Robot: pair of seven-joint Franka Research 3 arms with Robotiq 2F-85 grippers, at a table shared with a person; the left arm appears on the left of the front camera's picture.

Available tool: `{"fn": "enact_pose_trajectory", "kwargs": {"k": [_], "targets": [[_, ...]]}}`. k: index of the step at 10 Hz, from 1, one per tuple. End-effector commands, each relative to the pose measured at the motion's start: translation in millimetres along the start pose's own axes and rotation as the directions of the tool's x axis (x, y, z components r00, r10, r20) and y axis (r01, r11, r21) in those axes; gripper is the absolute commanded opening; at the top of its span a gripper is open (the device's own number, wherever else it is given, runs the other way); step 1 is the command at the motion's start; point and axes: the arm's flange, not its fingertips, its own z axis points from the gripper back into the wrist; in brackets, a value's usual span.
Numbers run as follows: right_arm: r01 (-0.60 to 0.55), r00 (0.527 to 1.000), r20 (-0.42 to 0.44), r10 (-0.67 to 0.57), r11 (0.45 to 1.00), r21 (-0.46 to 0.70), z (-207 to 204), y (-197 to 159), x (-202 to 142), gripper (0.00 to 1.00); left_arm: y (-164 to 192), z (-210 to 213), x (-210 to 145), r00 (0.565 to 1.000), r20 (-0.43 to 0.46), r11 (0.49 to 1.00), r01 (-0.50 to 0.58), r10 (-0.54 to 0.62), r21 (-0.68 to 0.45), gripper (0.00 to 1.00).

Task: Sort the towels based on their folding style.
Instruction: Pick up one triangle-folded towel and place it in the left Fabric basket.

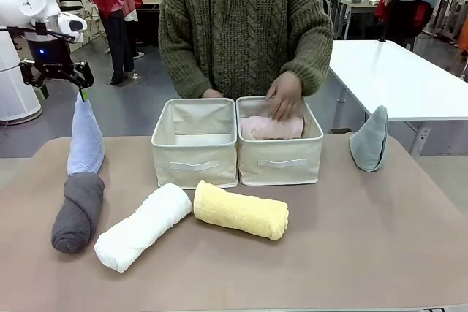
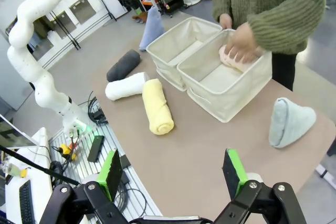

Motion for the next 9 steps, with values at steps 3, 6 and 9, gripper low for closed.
{"fn": "enact_pose_trajectory", "kwargs": {"k": [3, 6, 9], "targets": [[-0.018, 1.000, 0.019, 0.018, 1.000, 0.016, 0, -1, 0, 1.00, 0, -37, 40, 0.994, 0.106, 1.000, -0.005, 0.002, 0.028, 1.00], [-0.018, 1.000, 0.019, 0.018, 1.000, 0.016, 0, -1, 0, 1.00, 2, -52, 59, 0.996, 0.090, 0.999, -0.031, 0.028, 0.032, 1.00], [-0.018, 1.000, 0.019, 0.018, 1.000, 0.016, 0, -1, 0, 1.00, 5, -69, 72, 0.998, 0.063, 1.000, -0.019, 0.018, 0.014, 0.66]]}}
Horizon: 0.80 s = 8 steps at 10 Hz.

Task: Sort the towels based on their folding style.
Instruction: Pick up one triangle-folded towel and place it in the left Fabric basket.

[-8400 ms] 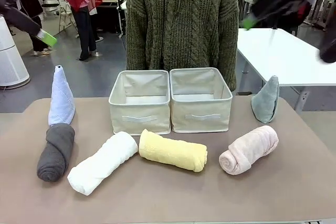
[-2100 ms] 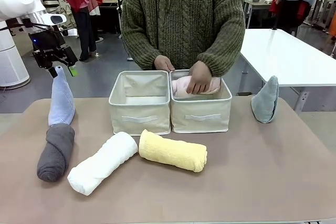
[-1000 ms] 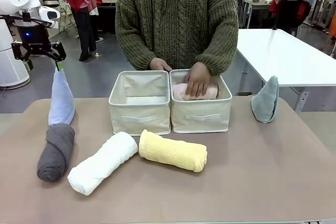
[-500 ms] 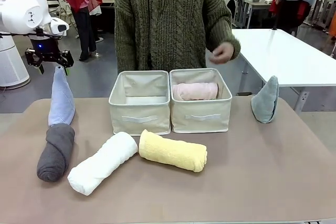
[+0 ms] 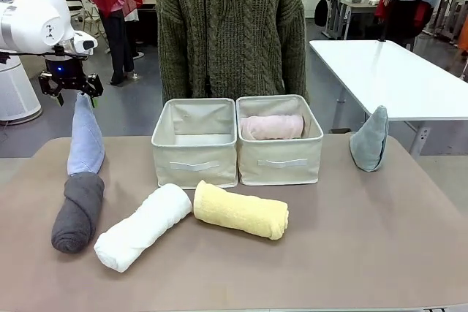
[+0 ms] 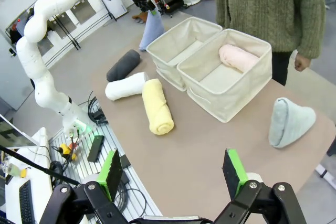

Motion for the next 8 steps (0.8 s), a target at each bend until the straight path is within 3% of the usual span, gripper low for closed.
{"fn": "enact_pose_trajectory", "kwargs": {"k": [1, 2, 3, 5, 6, 8], "targets": [[-0.018, 1.000, 0.020, 0.018, 1.000, 0.016, 0, -1, 0, 1.00, -1, -6, 13, 1.000, -0.014, 1.000, 0.002, -0.002, 0.000, 0.43], [-0.018, 1.000, 0.020, 0.018, 1.000, 0.016, 0, -1, 0, 1.00, -1, -8, 16, 1.000, -0.012, 1.000, 0.006, -0.006, -0.003, 0.09], [-0.018, 1.000, 0.020, 0.018, 1.000, 0.016, 0, -1, 0, 1.00, 0, -12, 16, 1.000, -0.018, 1.000, 0.003, -0.003, -0.004, 0.00], [-0.018, 1.000, 0.020, 0.018, 1.000, 0.016, 0, -1, 0, 1.00, -2, -26, 18, 0.999, -0.049, 1.000, 0.011, -0.012, -0.010, 0.00], [-0.018, 1.000, 0.020, 0.018, 1.000, 0.016, 0, -1, 0, 1.00, -3, -27, 17, 0.998, -0.054, 1.000, 0.016, -0.017, -0.012, 0.06], [-0.018, 1.000, 0.020, 0.018, 1.000, 0.016, 0, -1, 0, 1.00, -1, -24, 16, 0.998, -0.052, 1.000, 0.023, -0.023, -0.002, 0.00]]}}
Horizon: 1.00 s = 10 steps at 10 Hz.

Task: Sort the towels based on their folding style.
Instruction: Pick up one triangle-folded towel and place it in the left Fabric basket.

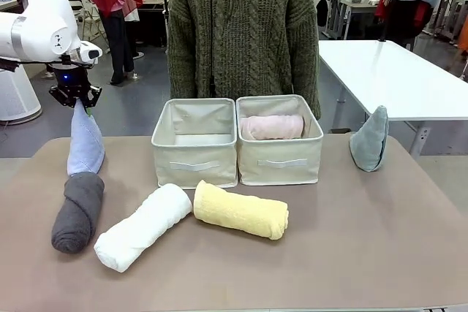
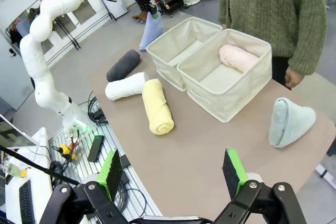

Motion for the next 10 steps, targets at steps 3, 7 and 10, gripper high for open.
{"fn": "enact_pose_trajectory", "kwargs": {"k": [3, 7, 10], "targets": [[-0.018, 1.000, 0.020, 0.018, 1.000, 0.016, 0, -1, 0, 1.00, 1, 33, -5, 0.996, -0.017, 0.996, 0.089, -0.089, -0.024, 0.00], [-0.018, 1.000, 0.020, 0.018, 1.000, 0.016, 0, -1, 0, 1.00, 3, 167, -111, 0.878, 0.147, 0.884, 0.466, -0.456, -0.045, 0.00], [-0.018, 1.000, 0.020, 0.018, 1.000, 0.016, 0, -1, 0, 1.00, 25, 197, -160, 0.773, 0.124, 0.738, 0.632, -0.622, -0.236, 0.00]]}}
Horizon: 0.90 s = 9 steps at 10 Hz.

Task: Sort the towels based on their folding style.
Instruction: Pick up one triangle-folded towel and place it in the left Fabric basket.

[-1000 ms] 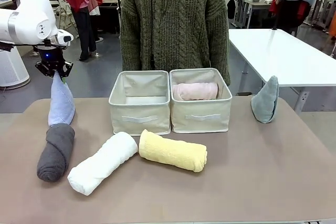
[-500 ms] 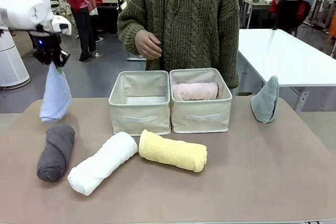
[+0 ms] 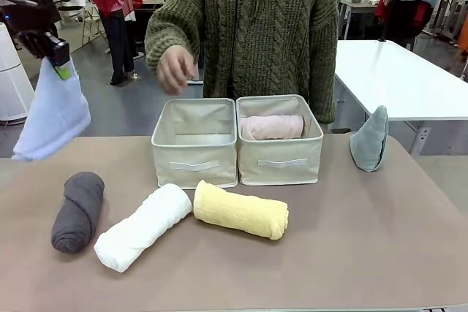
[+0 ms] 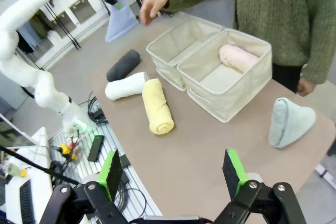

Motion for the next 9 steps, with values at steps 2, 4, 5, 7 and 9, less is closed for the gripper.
{"fn": "enact_pose_trajectory", "kwargs": {"k": [2, 4, 5, 7, 9], "targets": [[-0.018, 1.000, 0.021, 0.018, 1.000, 0.016, 1, -1, 0, 1.00, 61, 27, -110, 0.972, -0.117, 0.964, 0.178, -0.203, -0.199, 0.00], [-0.018, 1.000, 0.021, 0.018, 1.000, 0.016, 1, -1, 0, 1.00, 82, 52, -213, 0.998, -0.021, 0.973, 0.058, -0.064, -0.221, 0.00], [-0.018, 1.000, 0.021, 0.018, 1.000, 0.016, 1, -1, 0, 1.00, 90, 56, -232, 1.000, 0.008, 0.971, -0.018, 0.021, -0.236, 0.00], [-0.018, 1.000, 0.021, 0.018, 1.000, 0.016, 1, -1, 0, 1.00, 88, 55, -250, 0.995, 0.031, 0.962, -0.085, 0.096, -0.259, 0.00], [-0.018, 1.000, 0.021, 0.018, 1.000, 0.016, 1, -1, 0, 1.00, 94, 56, -251, 0.992, 0.029, 0.961, -0.109, 0.120, -0.255, 0.00]]}}
